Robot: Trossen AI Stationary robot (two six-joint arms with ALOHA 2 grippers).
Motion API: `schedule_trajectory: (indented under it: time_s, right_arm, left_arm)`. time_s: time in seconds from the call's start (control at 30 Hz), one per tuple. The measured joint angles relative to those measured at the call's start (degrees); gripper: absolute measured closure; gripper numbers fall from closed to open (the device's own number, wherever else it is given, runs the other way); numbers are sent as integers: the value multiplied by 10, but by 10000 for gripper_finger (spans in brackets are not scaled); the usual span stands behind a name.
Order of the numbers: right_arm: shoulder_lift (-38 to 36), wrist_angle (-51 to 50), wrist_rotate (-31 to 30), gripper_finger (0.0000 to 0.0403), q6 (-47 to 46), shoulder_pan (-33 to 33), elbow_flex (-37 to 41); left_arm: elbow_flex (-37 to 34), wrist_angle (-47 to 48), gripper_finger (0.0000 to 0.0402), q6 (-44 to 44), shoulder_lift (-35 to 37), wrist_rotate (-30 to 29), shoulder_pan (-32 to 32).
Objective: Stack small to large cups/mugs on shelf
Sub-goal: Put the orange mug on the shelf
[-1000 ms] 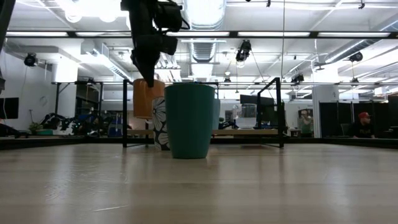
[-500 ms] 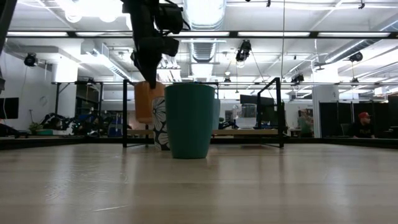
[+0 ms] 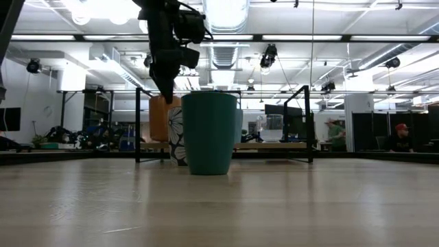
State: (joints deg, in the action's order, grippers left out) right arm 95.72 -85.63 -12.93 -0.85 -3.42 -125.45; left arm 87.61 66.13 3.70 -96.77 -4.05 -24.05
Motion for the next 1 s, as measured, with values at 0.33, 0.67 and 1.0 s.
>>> schedule_trajectory:
  time_s: [0.33, 0.67, 1.0]
  right_arm:
    - [0, 1, -3, 195, 5, -3, 0]
    - [0, 2, -3, 195, 7, -4, 0]
    - [0, 2, -3, 195, 7, -4, 0]
  left_arm:
    - [0, -14, 397, 0, 0, -6, -3]
    - [-1, -15, 387, -3, 0, -12, -4]
    - [-1, -20, 362, -3, 0, -13, -4]
